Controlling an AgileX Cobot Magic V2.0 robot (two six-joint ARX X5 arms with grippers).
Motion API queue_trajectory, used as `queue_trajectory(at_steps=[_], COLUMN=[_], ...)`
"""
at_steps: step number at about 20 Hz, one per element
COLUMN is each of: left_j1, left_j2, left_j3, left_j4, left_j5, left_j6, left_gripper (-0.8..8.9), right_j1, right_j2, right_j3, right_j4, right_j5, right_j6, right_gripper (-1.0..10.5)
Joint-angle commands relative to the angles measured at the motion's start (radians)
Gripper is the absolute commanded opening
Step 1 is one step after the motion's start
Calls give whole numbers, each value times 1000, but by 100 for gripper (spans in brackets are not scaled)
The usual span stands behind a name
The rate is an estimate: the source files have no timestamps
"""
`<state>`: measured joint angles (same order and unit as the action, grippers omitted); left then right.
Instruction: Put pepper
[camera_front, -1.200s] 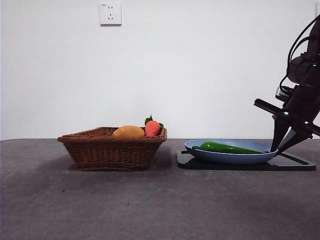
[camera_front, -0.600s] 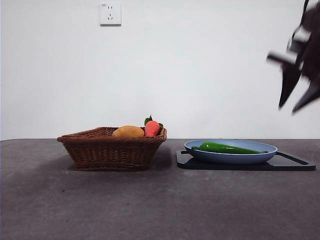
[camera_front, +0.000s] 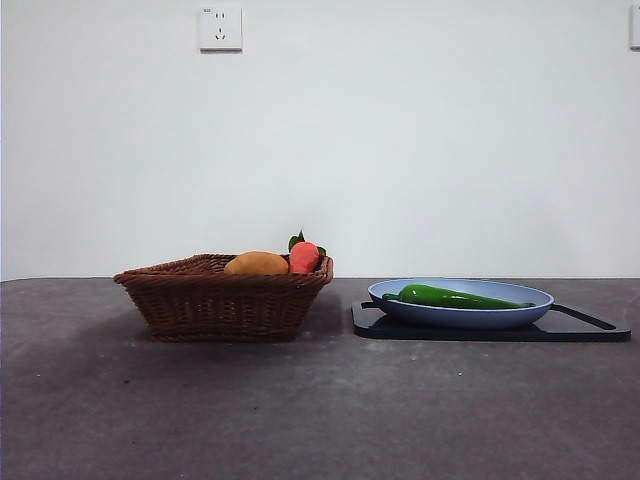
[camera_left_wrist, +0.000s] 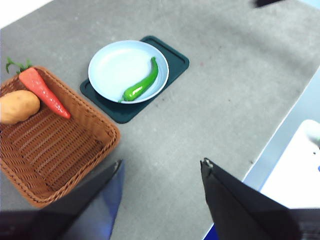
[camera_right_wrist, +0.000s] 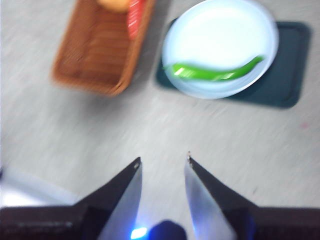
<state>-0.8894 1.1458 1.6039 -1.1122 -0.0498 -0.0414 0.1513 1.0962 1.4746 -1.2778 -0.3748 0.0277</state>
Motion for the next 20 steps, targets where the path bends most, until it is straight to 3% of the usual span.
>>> queue_trajectory(at_steps=[1, 5, 9, 12, 20], left_j1=[-7, -7, -7, -7, -7], left_j2=[10, 10, 10, 10, 10], left_j3=[22, 22, 22, 22, 22], left_j4=[-5, -11, -31, -25, 32], left_j5=[-2, -2, -1, -2, -2], left_j6=[16, 16, 16, 16, 16], left_gripper=[242, 13, 6, 8, 8], right_j1=[55, 112, 118, 118, 117], right_j2=[-41, -92, -94, -94, -94], right_j3=[21, 21, 21, 21, 21], right_j4=[-68, -95, -95, -93, -93], right_j5=[-45, -45, -45, -45, -42], right_j6=[-29, -64, -69, -19, -22], right_gripper=[153, -2, 7, 11, 11])
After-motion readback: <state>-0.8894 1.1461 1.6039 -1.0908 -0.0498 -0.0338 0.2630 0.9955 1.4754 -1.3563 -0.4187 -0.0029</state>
